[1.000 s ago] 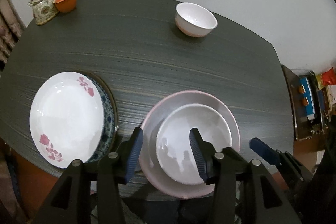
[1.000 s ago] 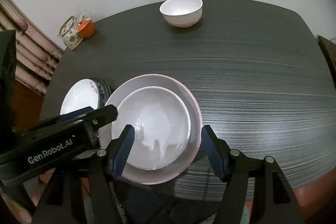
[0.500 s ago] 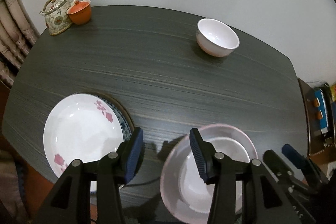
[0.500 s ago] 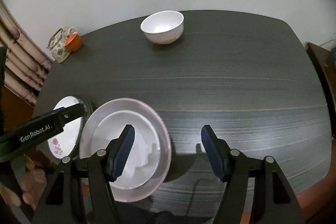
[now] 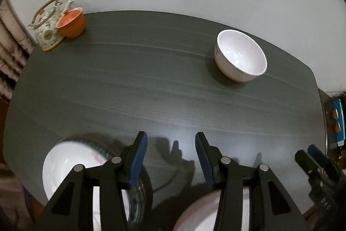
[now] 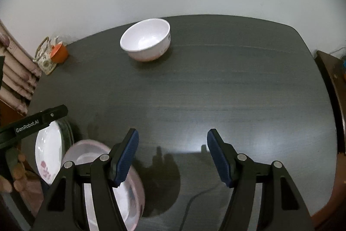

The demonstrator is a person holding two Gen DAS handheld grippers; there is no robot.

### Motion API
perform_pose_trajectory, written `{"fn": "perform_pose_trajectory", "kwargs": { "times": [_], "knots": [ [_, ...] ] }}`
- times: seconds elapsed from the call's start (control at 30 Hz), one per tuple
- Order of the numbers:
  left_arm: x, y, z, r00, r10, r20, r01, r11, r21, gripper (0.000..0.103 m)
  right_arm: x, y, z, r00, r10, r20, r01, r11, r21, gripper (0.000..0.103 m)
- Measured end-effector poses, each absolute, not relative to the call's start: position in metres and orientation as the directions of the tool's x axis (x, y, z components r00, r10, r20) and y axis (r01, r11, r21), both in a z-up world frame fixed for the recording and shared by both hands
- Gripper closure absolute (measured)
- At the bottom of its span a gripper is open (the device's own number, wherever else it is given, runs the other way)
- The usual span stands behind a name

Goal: Organize plates and bowls
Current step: 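Move both tools toward the 'Rabbit'-printed white bowl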

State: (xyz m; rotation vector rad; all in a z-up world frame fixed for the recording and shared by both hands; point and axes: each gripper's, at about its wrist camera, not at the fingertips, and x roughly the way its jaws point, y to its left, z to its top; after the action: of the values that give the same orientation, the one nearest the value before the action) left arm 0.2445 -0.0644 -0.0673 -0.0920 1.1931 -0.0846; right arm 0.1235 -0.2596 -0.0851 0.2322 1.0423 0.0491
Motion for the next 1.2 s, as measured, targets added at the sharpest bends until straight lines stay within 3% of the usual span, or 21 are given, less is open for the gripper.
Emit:
{"fn": "perform_pose_trajectory", "kwargs": {
  "times": [0.5, 0.77, 0.9, 0.97, 1.07, 1.13, 1.2],
  "knots": [
    [0.360, -0.077, -0.087, 0.329, -0.358, -0.874, -0.015, 0.923, -0.384, 0.056, 0.245, -0.296, -0.094, 0.530, 0.286, -0.798, 0.087, 0.918, 0.387, 0.040],
    [0.398, -0.106, -0.110, 0.280, -0.390, -0.877, -0.007, 0.913, -0.408, 0.056, 0.296, -0.282, -0.112, 0.502, 0.294, -0.813, 0.101, 0.914, 0.393, 0.041],
    [0.411, -0.109, -0.129, 0.251, -0.379, -0.891, -0.024, 0.918, -0.397, 0.058, 0.312, -0.275, -0.128, 0.471, 0.300, -0.829, 0.110, 0.913, 0.393, 0.050],
    [0.414, -0.111, -0.136, 0.240, -0.385, -0.891, -0.023, 0.915, -0.402, 0.076, 0.319, -0.272, -0.136, 0.457, 0.311, -0.834, 0.115, 0.909, 0.402, 0.053],
    [0.417, -0.111, -0.140, 0.239, -0.408, -0.881, -0.020, 0.905, -0.424, 0.087, 0.326, -0.268, -0.145, 0.443, 0.326, -0.835, 0.121, 0.901, 0.416, 0.067],
    [0.415, -0.113, -0.138, 0.241, -0.387, -0.890, -0.012, 0.916, -0.401, 0.088, 0.329, -0.266, -0.151, 0.430, 0.343, -0.835, 0.121, 0.895, 0.430, 0.082],
    [0.412, -0.118, -0.136, 0.238, -0.375, -0.896, -0.008, 0.922, -0.388, 0.088, 0.328, -0.267, -0.152, 0.433, 0.353, -0.829, 0.128, 0.887, 0.444, 0.082]
  ]
}}
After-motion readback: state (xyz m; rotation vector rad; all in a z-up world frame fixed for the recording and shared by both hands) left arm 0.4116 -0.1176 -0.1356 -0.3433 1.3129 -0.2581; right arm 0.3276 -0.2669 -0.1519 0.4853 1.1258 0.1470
